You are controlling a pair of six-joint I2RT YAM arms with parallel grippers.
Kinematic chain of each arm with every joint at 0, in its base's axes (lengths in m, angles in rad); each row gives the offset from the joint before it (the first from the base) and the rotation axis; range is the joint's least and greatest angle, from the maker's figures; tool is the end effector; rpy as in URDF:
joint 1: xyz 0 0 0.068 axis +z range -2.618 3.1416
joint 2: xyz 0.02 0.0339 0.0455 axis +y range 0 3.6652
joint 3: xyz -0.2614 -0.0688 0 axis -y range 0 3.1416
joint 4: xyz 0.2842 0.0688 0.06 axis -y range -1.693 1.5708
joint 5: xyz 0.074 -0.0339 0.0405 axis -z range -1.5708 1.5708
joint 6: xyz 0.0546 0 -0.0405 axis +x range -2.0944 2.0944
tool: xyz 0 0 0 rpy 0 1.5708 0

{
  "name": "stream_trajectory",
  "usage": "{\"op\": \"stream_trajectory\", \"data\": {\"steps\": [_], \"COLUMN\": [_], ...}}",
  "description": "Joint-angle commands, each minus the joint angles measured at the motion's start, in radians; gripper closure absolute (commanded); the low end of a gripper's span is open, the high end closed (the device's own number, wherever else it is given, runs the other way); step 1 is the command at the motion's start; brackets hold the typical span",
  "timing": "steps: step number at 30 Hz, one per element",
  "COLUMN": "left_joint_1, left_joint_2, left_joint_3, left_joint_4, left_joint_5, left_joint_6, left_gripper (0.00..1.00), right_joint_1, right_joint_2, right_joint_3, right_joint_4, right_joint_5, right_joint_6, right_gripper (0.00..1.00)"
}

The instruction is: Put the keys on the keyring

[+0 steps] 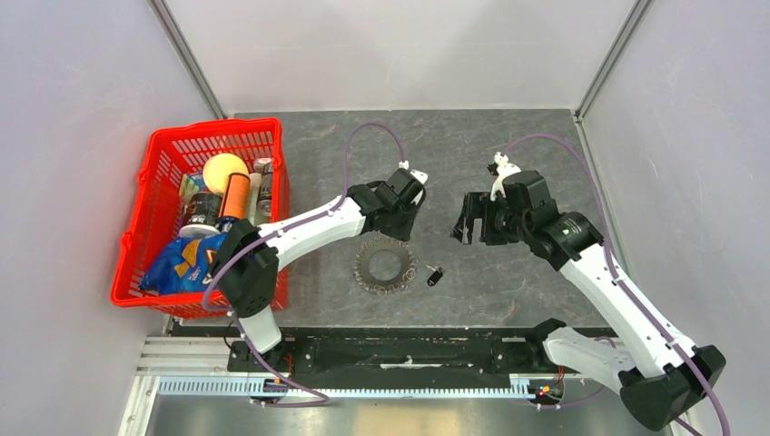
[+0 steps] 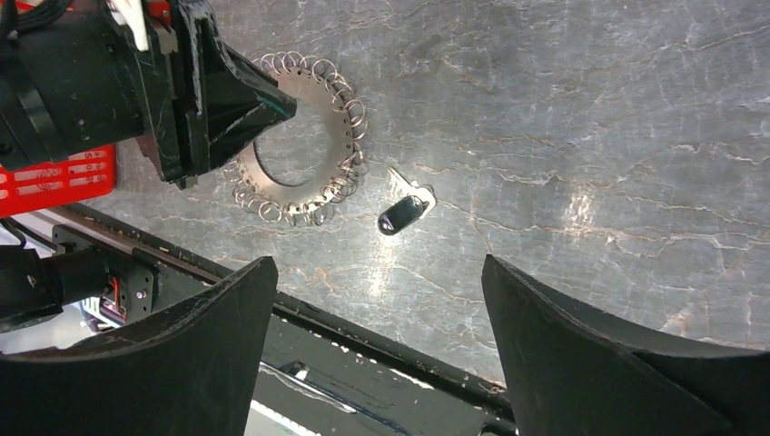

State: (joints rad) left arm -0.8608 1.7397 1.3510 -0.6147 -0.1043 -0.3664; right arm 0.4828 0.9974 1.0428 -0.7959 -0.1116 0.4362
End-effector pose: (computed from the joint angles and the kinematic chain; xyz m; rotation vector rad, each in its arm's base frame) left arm 0.2772 -0.3138 0.2108 0.5979 2.5311 -0.3256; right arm 0.2214 0.1229 0.3185 -0.1137 2.3880 0.5805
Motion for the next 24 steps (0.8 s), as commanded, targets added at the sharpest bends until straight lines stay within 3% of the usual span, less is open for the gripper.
{"op": "stream_trajectory", "data": {"steps": [1, 11, 24], "left_joint_1": [0.032, 0.101, 0.106], "left_joint_2": [-0.039, -0.207, -0.428], "left_joint_3": [-0.024, -0.187, -0.405], "left_joint_4": [0.061, 0.106, 0.167], "left_joint_5": [-0.039, -0.097, -0.075], "left_joint_6": [-0.073, -0.173, -0.254], "left_gripper": [0.69, 0.75, 0.81], "right_joint_1": [0.004, 0.06, 0.261], "right_joint_2": [0.036, 0.133, 0.156], "right_joint_3": [0.002, 0.023, -0.079], "right_joint_4": [0.056, 0.088, 0.134], "right_joint_5": [-0.037, -0.04, -0.029], "right_joint_6": [0.017, 0.071, 0.143], "right_gripper": [0.11, 0.21, 0.33]}}
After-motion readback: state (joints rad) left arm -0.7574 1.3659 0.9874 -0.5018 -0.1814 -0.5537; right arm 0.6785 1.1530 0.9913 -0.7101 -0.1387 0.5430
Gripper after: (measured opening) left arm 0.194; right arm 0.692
